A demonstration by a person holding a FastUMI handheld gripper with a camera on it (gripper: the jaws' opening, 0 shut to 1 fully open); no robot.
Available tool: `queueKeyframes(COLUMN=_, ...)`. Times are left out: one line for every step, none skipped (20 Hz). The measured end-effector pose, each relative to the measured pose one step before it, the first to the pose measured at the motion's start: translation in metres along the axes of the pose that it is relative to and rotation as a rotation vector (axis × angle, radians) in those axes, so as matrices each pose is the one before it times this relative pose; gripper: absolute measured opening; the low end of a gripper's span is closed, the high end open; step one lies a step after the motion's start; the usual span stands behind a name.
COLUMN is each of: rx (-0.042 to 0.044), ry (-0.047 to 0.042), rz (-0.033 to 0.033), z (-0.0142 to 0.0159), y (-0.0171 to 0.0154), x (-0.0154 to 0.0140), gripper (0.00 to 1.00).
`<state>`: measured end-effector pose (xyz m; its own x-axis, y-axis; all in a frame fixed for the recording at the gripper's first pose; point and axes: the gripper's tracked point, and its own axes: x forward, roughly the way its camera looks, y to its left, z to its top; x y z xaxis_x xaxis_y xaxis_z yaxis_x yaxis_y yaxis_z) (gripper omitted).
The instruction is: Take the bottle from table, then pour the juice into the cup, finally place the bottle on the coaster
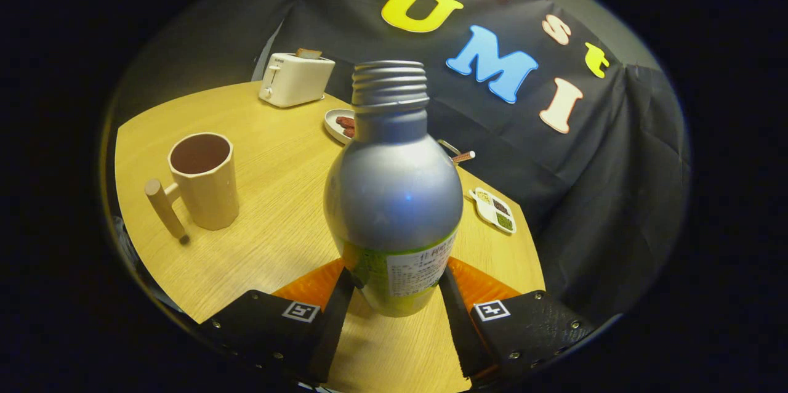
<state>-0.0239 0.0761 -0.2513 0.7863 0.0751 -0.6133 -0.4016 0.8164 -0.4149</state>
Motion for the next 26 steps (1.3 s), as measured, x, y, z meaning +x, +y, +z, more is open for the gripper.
queueKeyframes(rx=-0.02400, ry=-0.00059, rz=-0.00334, z=0.00432, y=0.00149, x=-0.00065, gripper=0.76)
queueKeyframes(rx=-0.02594, ry=0.00052, rz=-0.00510, z=0.00336, y=0.00181, x=-0.00029, gripper=0.76)
queueKeyframes(rx=-0.02880, ry=0.00108, rz=-0.00488, z=0.00427, y=0.00102, x=-0.00020, gripper=0.76)
queueKeyframes(rx=-0.02915, ry=0.00091, rz=-0.00405, z=0.00338, y=0.00210, x=0.00028, gripper=0.76)
queueKeyframes(rx=-0.03160, ry=0.00426, rz=-0.00353, z=0.00296, y=0.00119, x=0.00003, gripper=0.76)
queueKeyframes(rx=-0.02829, ry=0.00527, rz=0.00044, z=0.00144, y=0.00237, x=0.00071, gripper=0.76)
queueKeyframes(rx=-0.01925, ry=0.00269, rz=0.00157, z=0.00270, y=0.00222, x=0.00065, gripper=0.76)
queueKeyframes(rx=-0.01554, ry=0.00470, rz=-0.00082, z=0.00109, y=0.00216, x=-0.00136, gripper=0.76)
queueKeyframes(rx=-0.01269, ry=0.00657, rz=0.00052, z=0.00217, y=0.00202, x=-0.00050, gripper=0.76)
queueKeyframes(rx=-0.01179, ry=0.00919, rz=0.00155, z=0.00122, y=0.00250, x=0.00131, gripper=0.76)
queueKeyframes(rx=-0.01370, ry=0.01198, rz=-0.00058, z=0.00055, y=0.00133, x=0.00036, gripper=0.76)
queueKeyframes(rx=-0.01730, ry=0.01359, rz=-0.00227, z=-0.00015, y=0.00190, x=0.00097, gripper=0.76)
queueKeyframes(rx=-0.01966, ry=0.01077, rz=-0.00164, z=0.00017, y=0.00159, x=-0.00011, gripper=0.76)
queueKeyframes(rx=-0.01955, ry=0.00930, rz=-0.00043, z=0.00068, y=0.00151, x=0.00153, gripper=0.76)
queueKeyframes(rx=-0.01912, ry=0.00745, rz=-0.00185, z=0.00046, y=0.00109, x=0.00086, gripper=0.76)
queueKeyframes(rx=-0.01872, ry=0.00716, rz=-0.00392, z=0.00048, y=0.00051, x=-0.00037, gripper=0.76)
queueKeyframes(rx=-0.01925, ry=0.00657, rz=-0.00435, z=0.00154, y=0.00079, x=-0.00125, gripper=0.76)
queueKeyframes(rx=-0.01819, ry=0.00678, rz=0.00141, z=0.00063, y=0.00244, x=0.00031, gripper=0.76)
queueKeyframes(rx=-0.01899, ry=0.00518, rz=0.00130, z=0.00115, y=0.00189, x=-0.00003, gripper=0.76)
queueKeyframes(rx=-0.02314, ry=0.00455, rz=-0.00058, z=0.00184, y=0.00167, x=-0.00014, gripper=0.76)
queueKeyframes(rx=-0.02476, ry=0.00364, rz=-0.00100, z=0.00235, y=0.00180, x=0.00016, gripper=0.76)
queueKeyframes(rx=-0.02207, ry=0.00337, rz=-0.00133, z=0.00115, y=0.00163, x=0.00162, gripper=0.76)
queueKeyframes(rx=-0.01753, ry=0.00836, rz=0.00430, z=0.00075, y=0.00235, x=0.00141, gripper=0.76)
queueKeyframes(rx=-0.01139, ry=0.01176, rz=0.00969, z=0.00016, y=0.00344, x=0.00226, gripper=0.76)
queueKeyframes(rx=-0.00930, ry=0.01250, rz=0.00892, z=0.00051, y=0.00187, x=0.00153, gripper=0.76)
queueKeyframes(rx=-0.00865, ry=0.01093, rz=0.00438, z=-0.00017, y=0.00008, x=0.00157, gripper=0.76)
